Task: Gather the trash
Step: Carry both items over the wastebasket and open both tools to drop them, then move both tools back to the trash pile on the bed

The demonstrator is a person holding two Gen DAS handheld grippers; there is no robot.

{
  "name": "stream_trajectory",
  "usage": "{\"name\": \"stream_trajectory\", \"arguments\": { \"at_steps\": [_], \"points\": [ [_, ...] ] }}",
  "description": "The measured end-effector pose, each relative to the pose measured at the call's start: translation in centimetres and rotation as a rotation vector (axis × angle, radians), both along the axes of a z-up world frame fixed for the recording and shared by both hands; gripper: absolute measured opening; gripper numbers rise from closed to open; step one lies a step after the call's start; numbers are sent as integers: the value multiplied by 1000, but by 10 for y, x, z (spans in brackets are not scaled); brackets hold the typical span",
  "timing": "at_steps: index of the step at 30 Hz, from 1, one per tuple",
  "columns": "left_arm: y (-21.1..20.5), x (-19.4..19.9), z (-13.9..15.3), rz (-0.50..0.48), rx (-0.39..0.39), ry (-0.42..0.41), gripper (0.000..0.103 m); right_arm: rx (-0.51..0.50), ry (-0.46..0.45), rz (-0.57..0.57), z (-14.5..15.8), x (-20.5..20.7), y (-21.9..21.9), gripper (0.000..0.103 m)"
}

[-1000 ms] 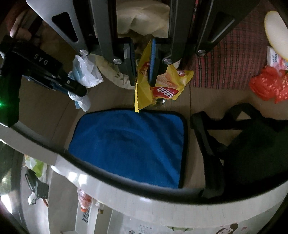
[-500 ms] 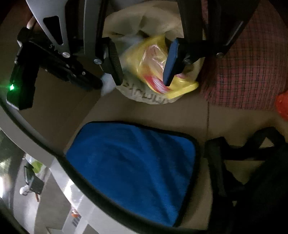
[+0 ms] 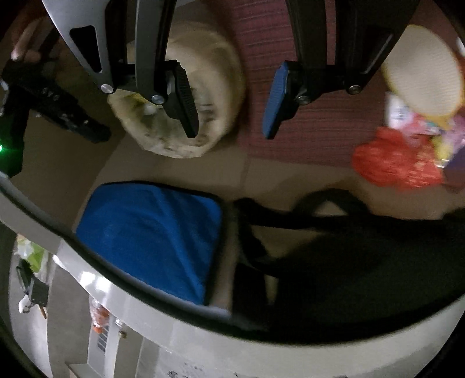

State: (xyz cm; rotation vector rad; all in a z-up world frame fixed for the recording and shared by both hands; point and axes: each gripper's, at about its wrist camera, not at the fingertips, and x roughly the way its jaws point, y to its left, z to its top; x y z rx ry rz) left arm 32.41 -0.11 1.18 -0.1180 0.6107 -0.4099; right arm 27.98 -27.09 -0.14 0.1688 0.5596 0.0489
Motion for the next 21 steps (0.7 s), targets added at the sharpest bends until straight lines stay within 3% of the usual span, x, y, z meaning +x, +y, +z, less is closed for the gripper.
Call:
{"name": "stream_trajectory", "arguments": {
  "at_steps": [7,16,21],
  "points": [
    [59,-23,3,100,87,-64,47,-4,-28,105,4,0,64,39],
    [157,-36,-1,186,44,-42,47,-27,5,228,0,9,155,39],
    [233,-45,-14,212,13,2,47,-54,43,314,-5,14,215,39]
  ]
}}
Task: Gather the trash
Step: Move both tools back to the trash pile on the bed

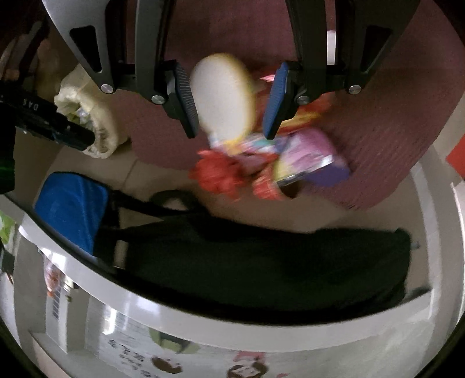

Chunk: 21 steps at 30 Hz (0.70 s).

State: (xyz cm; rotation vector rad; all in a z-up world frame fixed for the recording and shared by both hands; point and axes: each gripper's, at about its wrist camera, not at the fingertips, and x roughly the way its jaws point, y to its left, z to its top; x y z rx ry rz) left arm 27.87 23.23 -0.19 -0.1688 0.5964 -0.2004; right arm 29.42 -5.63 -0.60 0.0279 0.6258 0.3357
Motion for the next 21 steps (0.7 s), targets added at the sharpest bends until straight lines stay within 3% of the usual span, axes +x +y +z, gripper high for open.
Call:
{"name": "stream_trajectory", "arguments": {
  "at_steps": [7,11,18,21],
  "points": [
    [111,-30,-15,178,-7,25,47,-61,30,215,-10,-8,95,39],
    [160,-47,-23,275,-56,32,47,-85,62,369,-21,-10,157,39],
    [192,-65,-40,304,-103,53,47,-179,105,580,-50,-5,257,39],
    [201,-70,-45,309,-123,64,47,-233,98,620,-59,-1,285,38]
  ]
}}
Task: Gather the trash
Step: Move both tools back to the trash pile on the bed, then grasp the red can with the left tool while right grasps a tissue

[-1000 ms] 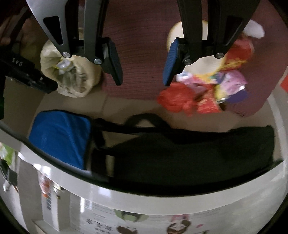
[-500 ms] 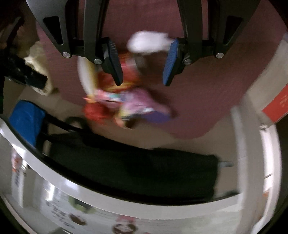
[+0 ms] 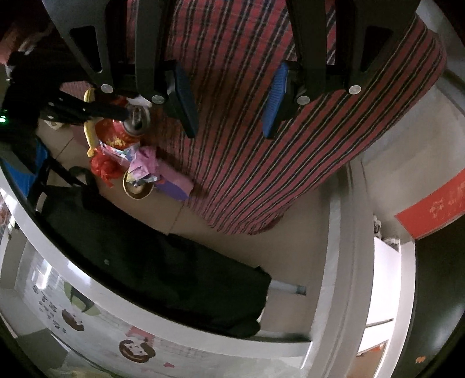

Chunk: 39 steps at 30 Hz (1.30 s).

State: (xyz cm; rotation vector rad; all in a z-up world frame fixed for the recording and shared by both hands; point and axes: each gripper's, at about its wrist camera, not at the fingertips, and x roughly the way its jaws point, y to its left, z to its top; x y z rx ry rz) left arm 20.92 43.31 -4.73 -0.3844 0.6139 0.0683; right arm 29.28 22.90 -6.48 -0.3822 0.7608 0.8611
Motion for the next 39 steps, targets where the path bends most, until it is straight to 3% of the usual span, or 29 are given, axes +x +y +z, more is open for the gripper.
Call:
{"name": "stream_trajectory", "arguments": {
  "at_steps": [7,9,12,19,27,32,37,39],
  "points": [
    [14,-16,3,25,-38,-21,47,-123,10,22,-27,6,26,38],
    [15,-16,3,28,-49,-21,47,-157,-24,12,-28,2,27,32],
    [11,-12,2,19,-73,-18,47,-130,-3,2,-20,1,20,12],
    [-23,5,2,-59,-89,-6,47,5,17,-40,22,-15,-37,8],
    [-94,33,6,-256,-97,5,47,76,-56,-201,58,-32,-136,9],
    [-120,66,0,-261,-118,44,47,93,5,-353,42,-23,-199,9],
    [-107,99,-12,-162,-276,72,52,97,48,-441,15,-20,-229,9],
    [-108,116,-12,-174,-246,82,54,112,67,-458,8,-17,-234,10]
  ]
}}
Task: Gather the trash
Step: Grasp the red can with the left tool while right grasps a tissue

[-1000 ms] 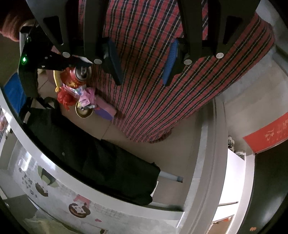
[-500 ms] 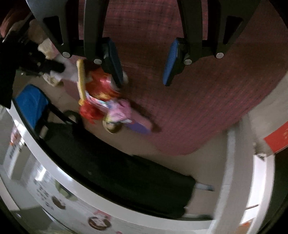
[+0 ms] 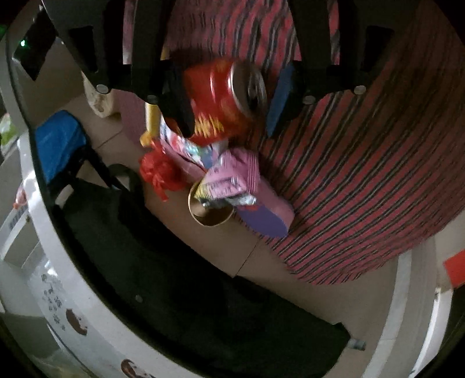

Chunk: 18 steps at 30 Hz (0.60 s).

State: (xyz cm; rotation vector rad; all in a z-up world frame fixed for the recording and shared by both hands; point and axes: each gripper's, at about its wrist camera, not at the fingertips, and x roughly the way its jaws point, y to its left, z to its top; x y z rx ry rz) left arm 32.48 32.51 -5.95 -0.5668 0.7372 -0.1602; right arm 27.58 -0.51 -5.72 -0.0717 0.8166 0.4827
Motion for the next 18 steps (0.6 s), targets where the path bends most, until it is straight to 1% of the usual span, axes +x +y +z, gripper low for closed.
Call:
{"name": "stream_trajectory", "arguments": {
  "at_steps": [2,3,7,10,13,17,18],
  "points": [
    [-2,13,-2,-45,33,18,54,16,10,-12,-5,1,-5,10],
    [-2,19,-4,-68,33,27,54,25,13,-16,-7,0,-8,10],
    [2,34,-14,-113,6,57,54,27,15,-27,-12,-1,-9,10],
    [3,35,-23,-141,-9,85,54,34,26,-33,-14,0,-11,10],
    [-2,23,-25,-178,-19,95,55,33,24,-34,-14,-2,-13,11],
    [-23,-7,-14,-266,34,63,56,39,24,-38,-15,-3,-16,11],
    [-28,-12,-13,-285,35,64,56,42,26,-41,-16,-4,-17,11]
  ]
}}
